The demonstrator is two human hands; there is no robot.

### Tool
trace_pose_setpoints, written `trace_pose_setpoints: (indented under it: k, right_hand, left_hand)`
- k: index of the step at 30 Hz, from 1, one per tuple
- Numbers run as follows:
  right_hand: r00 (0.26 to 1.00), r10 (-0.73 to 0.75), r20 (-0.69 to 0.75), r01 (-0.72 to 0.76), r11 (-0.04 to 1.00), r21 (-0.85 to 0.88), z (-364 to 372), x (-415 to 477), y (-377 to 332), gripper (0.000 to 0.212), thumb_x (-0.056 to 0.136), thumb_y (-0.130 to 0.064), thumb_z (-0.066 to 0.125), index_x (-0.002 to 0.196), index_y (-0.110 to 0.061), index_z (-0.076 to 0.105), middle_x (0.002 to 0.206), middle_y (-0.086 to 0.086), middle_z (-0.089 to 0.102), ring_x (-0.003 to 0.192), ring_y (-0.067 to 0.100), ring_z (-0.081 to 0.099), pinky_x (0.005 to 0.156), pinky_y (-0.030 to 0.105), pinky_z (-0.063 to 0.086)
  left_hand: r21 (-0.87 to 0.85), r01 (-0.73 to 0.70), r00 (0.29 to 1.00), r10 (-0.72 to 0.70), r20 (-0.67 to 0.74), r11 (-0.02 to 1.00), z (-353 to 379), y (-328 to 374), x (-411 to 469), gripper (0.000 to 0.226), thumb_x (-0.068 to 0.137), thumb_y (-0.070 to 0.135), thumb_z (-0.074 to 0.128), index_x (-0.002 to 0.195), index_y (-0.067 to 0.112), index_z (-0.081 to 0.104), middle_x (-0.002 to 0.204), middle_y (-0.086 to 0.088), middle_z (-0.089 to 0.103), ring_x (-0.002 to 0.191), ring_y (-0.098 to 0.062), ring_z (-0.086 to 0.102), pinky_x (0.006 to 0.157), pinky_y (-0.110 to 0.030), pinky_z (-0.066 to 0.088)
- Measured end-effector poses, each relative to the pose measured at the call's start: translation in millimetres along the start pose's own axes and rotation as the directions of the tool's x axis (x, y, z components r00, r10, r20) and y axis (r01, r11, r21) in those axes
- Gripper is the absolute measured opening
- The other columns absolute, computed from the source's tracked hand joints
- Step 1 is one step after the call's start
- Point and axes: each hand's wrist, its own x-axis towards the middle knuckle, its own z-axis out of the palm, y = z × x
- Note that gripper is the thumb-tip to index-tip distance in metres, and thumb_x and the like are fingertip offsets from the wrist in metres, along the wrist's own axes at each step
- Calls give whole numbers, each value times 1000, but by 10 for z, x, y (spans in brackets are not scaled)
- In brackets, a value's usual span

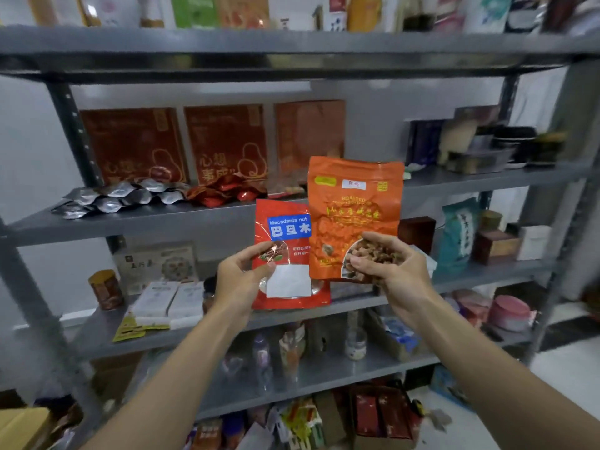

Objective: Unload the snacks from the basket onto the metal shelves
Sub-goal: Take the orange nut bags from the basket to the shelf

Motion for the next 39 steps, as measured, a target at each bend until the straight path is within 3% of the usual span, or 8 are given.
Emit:
trace_pose_setpoints:
  k: [4, 6, 12, 19, 25, 31, 37, 39]
  right_hand:
    - [997, -44, -70, 43, 999, -13, -486, 361, -137, 50, 47, -10, 87, 95, -22, 77, 104, 9, 73, 101, 26, 70, 85, 41, 58]
    - [993, -69, -100, 67, 998, -19, -716, 599, -210, 50, 46, -10, 86, 94, -21, 77, 102, 11, 73, 100, 29, 70, 88, 44, 57]
    - [983, -143, -118, 142, 990, -14, -1308, 1540, -398, 50, 50, 0, 83, 97, -14, 75, 92, 12, 74, 83, 20, 73, 65, 24, 58]
    - [977, -170, -126, 164, 985, -60, -1748, 2787, -595, 52, 43, -7, 85, 93, -18, 77, 100, 12, 72, 93, 23, 70, 66, 24, 56]
    - [983, -175, -52, 168, 978, -121, -1926, 3919, -600, 43, 59, 0, 87, 93, -19, 68, 104, 11, 69, 95, 23, 68, 63, 23, 54]
    - [992, -128, 22, 129, 988, -88, -1895, 4973, -460, 45, 63, 5, 85, 96, -19, 67, 105, 11, 69, 91, 22, 70, 60, 27, 57]
    - [994, -74, 81, 84, 989, -124, -1703, 5691, -189, 52, 60, 1, 88, 103, -17, 65, 105, 3, 68, 93, 18, 67, 65, 26, 56]
    - [992, -74, 104, 90, 982, -168, -1639, 5875, -93, 50, 60, -1, 89, 99, -21, 64, 108, 2, 67, 98, 19, 65, 68, 26, 54]
  left_hand:
    - [-8, -35, 996, 36, 78, 999, 718, 80, 360, 33, 86, 2, 70, 104, 30, 70, 92, 9, 70, 81, -16, 74, 67, -37, 62]
    - [-26, -49, 993, 51, 107, 998, 1071, 106, 600, 34, 85, -1, 69, 105, 28, 70, 90, 8, 70, 75, -12, 73, 62, -33, 61]
    - [-63, -113, 980, 121, 157, 992, 2071, 101, 1512, 43, 81, -11, 68, 109, 22, 69, 101, -3, 72, 85, -18, 71, 74, -36, 61]
    - [-71, -98, 982, 108, 158, 993, 2929, 246, 2493, 50, 78, -15, 68, 117, 15, 66, 88, 3, 69, 73, -14, 68, 57, -23, 57]
    - [-27, -80, 993, 82, 86, 996, 3333, 255, 3137, 48, 74, -12, 71, 114, 12, 67, 94, -6, 72, 75, -21, 69, 63, -26, 54]
    - [58, -69, 998, 69, -5, 996, 3456, 149, 3431, 43, 69, -8, 78, 106, 10, 70, 94, -12, 74, 81, -25, 72, 75, -30, 56]
    - [248, -26, 1000, 22, 19, 968, 3418, 15, 3559, 35, 67, 7, 85, 100, 13, 75, 98, -3, 75, 86, -16, 73, 74, -20, 54]
    - [302, -6, 999, -7, 40, 953, 3418, 0, 3597, 38, 60, 13, 90, 96, 18, 77, 102, -3, 74, 85, -16, 73, 79, -26, 56]
